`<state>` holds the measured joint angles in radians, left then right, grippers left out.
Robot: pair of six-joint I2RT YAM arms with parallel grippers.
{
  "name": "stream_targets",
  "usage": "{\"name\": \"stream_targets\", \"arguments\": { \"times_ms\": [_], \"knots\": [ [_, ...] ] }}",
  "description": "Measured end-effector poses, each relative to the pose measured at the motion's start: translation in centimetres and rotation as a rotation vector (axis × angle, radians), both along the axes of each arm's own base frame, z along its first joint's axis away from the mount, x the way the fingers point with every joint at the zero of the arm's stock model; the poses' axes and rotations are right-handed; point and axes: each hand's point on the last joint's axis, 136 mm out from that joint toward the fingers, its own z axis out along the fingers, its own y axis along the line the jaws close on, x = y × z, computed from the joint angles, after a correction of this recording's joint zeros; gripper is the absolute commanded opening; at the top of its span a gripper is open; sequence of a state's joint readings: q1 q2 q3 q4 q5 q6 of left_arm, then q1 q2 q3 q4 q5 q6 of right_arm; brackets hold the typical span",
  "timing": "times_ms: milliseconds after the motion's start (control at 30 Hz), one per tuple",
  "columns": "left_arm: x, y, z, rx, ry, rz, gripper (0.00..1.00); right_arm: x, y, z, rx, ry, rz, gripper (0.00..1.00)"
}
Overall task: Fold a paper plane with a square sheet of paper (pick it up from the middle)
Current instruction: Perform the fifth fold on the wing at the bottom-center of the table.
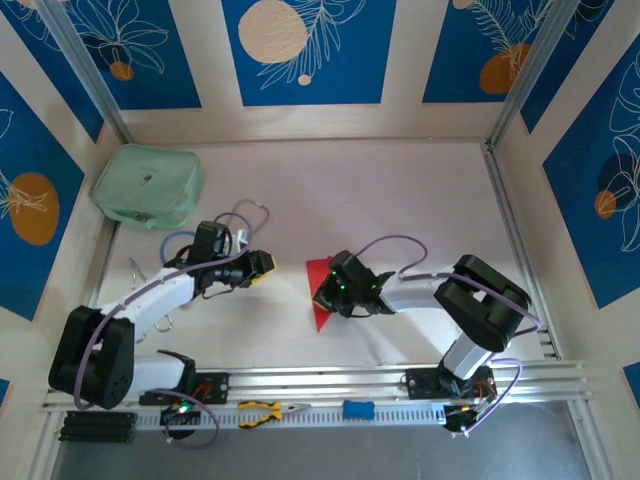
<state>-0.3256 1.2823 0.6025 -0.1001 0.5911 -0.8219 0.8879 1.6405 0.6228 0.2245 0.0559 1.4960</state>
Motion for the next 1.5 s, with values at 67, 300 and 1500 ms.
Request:
{"name": "stream_targets", "arguments": {
  "times_ms": [67,300,1500],
  "knots": [
    [0.0,-0.2,-0.2,-0.003,0.008,-0.005,0.42,-0.2,0.6,0.1,0.016,0.000,-0.072,0.10],
    [-0.1,-0.4,-0.4,-0.003,0.017,-0.010,0.41,0.2,-0.2,1.1,-0.024,-0.054,-0.106,0.17],
    [0.5,-12.8,-7.0,0.040,0.160,-0.292,0.10,1.5,-9.0,2.5,-0.007,-0.158,0.110,0.28]
  ]
}}
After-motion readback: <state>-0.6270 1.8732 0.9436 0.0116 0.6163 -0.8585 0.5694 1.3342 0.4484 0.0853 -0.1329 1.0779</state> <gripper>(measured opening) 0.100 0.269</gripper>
